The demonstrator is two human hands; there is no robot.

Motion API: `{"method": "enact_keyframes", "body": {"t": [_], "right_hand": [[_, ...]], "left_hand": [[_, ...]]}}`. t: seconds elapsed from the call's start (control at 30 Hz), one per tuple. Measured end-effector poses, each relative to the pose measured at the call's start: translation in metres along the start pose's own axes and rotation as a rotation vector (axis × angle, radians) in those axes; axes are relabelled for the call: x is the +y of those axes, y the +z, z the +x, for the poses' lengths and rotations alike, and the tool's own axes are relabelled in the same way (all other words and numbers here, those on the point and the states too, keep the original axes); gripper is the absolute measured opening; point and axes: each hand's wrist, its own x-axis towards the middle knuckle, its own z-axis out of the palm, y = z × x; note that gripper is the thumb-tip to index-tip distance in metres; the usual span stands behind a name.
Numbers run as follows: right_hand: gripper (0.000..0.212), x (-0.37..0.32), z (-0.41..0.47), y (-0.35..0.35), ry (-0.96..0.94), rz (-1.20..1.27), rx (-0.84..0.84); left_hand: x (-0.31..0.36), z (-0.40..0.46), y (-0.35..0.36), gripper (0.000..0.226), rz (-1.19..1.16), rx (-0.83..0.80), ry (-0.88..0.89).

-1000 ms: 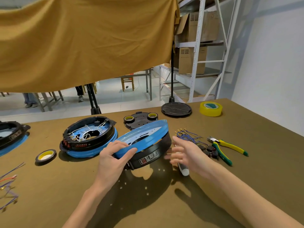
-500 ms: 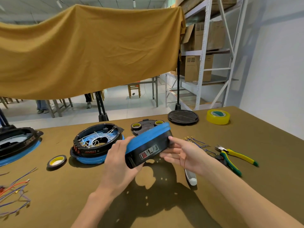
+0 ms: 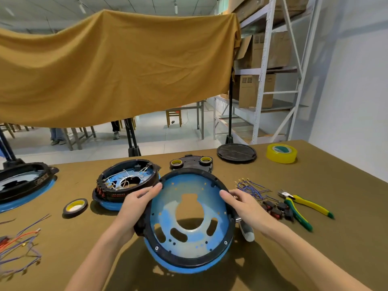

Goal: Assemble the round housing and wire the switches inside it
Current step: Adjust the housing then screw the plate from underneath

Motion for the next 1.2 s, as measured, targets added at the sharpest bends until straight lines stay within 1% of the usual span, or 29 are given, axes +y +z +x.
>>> {"method": "enact_keyframes", "body": {"t": [0.07, 0.13, 0.17, 0.23, 0.3, 0.4, 0.43, 0.5, 0.53, 0.57, 0.6, 0.67, 0.7, 0.77, 0.83, 0.87, 0.93, 0.97, 1.0, 1.03, 1.07, 1.1, 1.13, 1.17, 1.2], "right_hand": [[0.052, 0.005, 0.001, 0.001, 0.03, -0.163, -0.007], [0.055, 0.01, 0.006, 0.0, 0.055, -0.315, 0.001], [0.06, 0.013, 0.007, 0.001, 0.077, -0.356, 0.001], [0.062, 0.015, 0.012, 0.001, 0.113, -0.399, -0.002], [0.06, 0.016, 0.017, 0.003, 0.13, -0.464, 0.012], [0.056, 0.016, 0.024, 0.008, 0.143, -0.578, 0.054], [0.056, 0.017, 0.025, 0.01, 0.143, -0.611, 0.073], [0.056, 0.016, 0.026, 0.011, 0.138, -0.66, 0.111], [0.056, 0.016, 0.026, 0.011, 0.133, -0.674, 0.124], [0.057, 0.015, 0.027, 0.011, 0.129, -0.687, 0.133], [0.056, 0.013, 0.028, 0.01, 0.128, -0.705, 0.138], [0.051, 0.01, 0.028, 0.01, 0.136, -0.757, 0.142], [0.049, 0.009, 0.028, 0.01, 0.143, -0.79, 0.148], [0.044, 0.009, 0.028, 0.007, 0.15, -0.872, 0.157], [0.042, 0.011, 0.026, 0.0, 0.168, -0.922, 0.108], [0.044, 0.012, 0.026, -0.004, 0.192, -0.912, 0.035], [0.053, 0.01, 0.022, -0.013, 0.287, -0.779, -0.142], [0.062, 0.008, 0.02, -0.016, 0.329, -0.714, -0.197], [0.072, 0.006, 0.019, -0.017, 0.338, -0.681, -0.192], [0.078, 0.005, 0.02, -0.017, 0.321, -0.673, -0.129], [0.076, 0.005, 0.022, -0.016, 0.283, -0.667, -0.047], [0.068, 0.005, 0.023, -0.014, 0.239, -0.629, 0.009], [0.061, 0.006, 0.024, -0.01, 0.211, -0.555, 0.021], [0.053, 0.006, 0.025, -0.005, 0.199, -0.475, 0.0], [0.044, 0.006, 0.024, -0.002, 0.202, -0.412, -0.029]], "left_hand": [[-0.011, 0.005, -0.001, 0.037, 0.019, -0.022, -0.103], [-0.02, 0.012, 0.0, 0.041, 0.079, -0.04, -0.156], [-0.025, 0.015, 0.0, 0.043, 0.13, -0.03, -0.164], [-0.034, 0.022, 0.001, 0.045, 0.229, -0.006, -0.168], [-0.04, 0.026, 0.005, 0.038, 0.31, 0.007, -0.164], [-0.041, 0.031, 0.01, 0.017, 0.452, 0.066, -0.055], [-0.04, 0.029, 0.014, 0.016, 0.543, 0.118, 0.016], [-0.037, 0.017, 0.027, 0.024, 0.727, 0.26, 0.22], [-0.035, 0.007, 0.038, 0.024, 0.742, 0.276, 0.331], [-0.033, -0.004, 0.048, 0.023, 0.738, 0.219, 0.412], [-0.031, -0.014, 0.059, 0.024, 0.74, 0.104, 0.458], [-0.027, -0.032, 0.077, 0.043, 0.807, -0.164, 0.478], [-0.026, -0.036, 0.081, 0.051, 0.848, -0.259, 0.482], [-0.02, -0.037, 0.076, 0.053, 0.861, -0.344, 0.486], [-0.016, -0.032, 0.062, 0.042, 0.841, -0.373, 0.433], [-0.016, -0.029, 0.053, 0.033, 0.823, -0.39, 0.393], [-0.018, -0.023, 0.036, 0.013, 0.799, -0.427, 0.321], [-0.019, -0.021, 0.03, 0.022, 0.807, -0.425, 0.307], [-0.022, -0.02, 0.026, 0.034, 0.819, -0.397, 0.304], [-0.026, -0.017, 0.026, 0.04, 0.825, -0.336, 0.313], [-0.029, -0.016, 0.031, 0.04, 0.823, -0.262, 0.337], [-0.032, -0.017, 0.041, 0.033, 0.82, -0.198, 0.378], [-0.035, -0.02, 0.055, 0.02, 0.829, -0.158, 0.427], [-0.036, -0.023, 0.071, 0.015, 0.853, -0.154, 0.471], [-0.038, -0.026, 0.087, 0.028, 0.888, -0.158, 0.503]]}}
